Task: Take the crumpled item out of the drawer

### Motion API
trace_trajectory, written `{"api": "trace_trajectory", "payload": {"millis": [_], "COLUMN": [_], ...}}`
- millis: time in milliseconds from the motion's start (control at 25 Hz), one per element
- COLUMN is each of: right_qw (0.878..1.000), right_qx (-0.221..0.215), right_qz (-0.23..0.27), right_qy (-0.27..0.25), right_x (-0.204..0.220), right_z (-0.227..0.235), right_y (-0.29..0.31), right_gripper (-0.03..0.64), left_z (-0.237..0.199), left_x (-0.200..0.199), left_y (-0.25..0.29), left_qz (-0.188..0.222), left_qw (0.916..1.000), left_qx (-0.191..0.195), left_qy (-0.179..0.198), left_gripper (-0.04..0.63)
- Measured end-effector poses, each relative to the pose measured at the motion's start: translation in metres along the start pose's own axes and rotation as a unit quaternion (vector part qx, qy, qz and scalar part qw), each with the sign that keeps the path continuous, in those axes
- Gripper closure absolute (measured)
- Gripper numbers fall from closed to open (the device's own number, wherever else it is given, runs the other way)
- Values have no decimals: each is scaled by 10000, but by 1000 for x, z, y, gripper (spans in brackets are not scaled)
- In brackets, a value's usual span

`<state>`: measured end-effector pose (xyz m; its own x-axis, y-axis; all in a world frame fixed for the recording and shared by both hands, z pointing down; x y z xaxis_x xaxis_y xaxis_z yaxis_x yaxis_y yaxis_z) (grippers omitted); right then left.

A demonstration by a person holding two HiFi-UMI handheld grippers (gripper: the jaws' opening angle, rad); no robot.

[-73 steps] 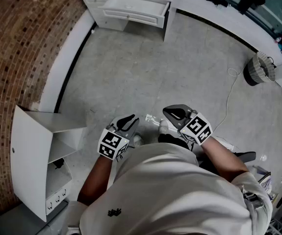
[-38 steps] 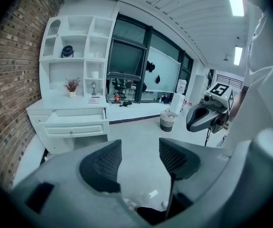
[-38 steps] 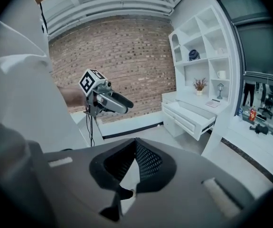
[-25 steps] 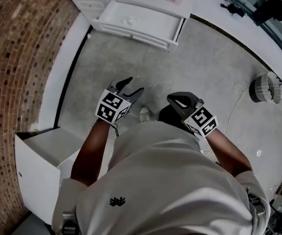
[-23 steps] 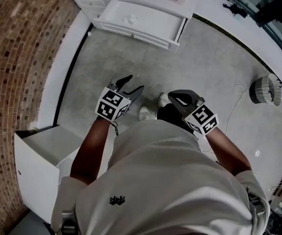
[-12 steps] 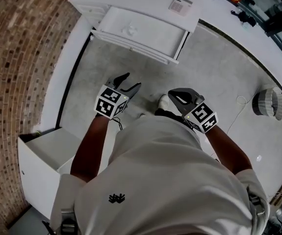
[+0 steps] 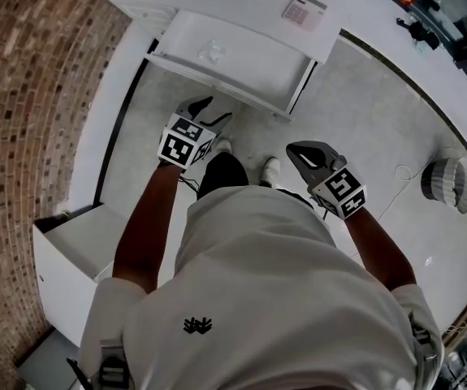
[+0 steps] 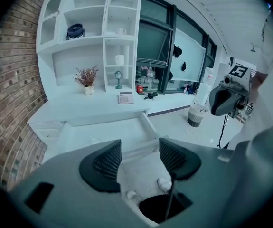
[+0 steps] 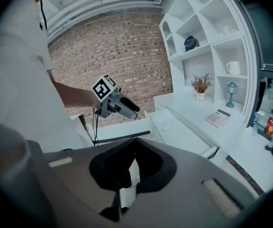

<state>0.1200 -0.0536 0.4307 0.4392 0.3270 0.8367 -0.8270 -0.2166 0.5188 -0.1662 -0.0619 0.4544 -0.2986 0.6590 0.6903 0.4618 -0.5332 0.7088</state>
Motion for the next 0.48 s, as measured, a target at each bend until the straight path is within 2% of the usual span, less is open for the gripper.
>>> {"api": "trace_trajectory", "payload": {"millis": [240, 480], "right_qw": [9992, 9940], "right_qx": [332, 891], "right_qz": [-27, 2], "right_qy": [213, 629], "right_x": [-16, -43], "right_z": [33, 64], "right_y": [25, 53], "right_gripper": [603, 603], "left_z": [-68, -144], "left_x": [-14, -27], "left_y": [33, 72], "left_qz": [-286, -738], "left_qw": [9995, 9968], "left_qx": [-70, 101], "left_qy": [76, 289], "left_gripper": [339, 334]}}
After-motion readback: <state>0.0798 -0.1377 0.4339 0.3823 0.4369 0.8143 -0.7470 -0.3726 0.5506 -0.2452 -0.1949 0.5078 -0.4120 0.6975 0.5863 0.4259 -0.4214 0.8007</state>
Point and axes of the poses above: the fingertips, and each gripper's own axes: y forward along the fingers, z to its right, x out of its underside, the point moved 10 cm from there along -y, backward along the fingers, and after that the axes turned 5 degrees about x, right-handed, at the moved point
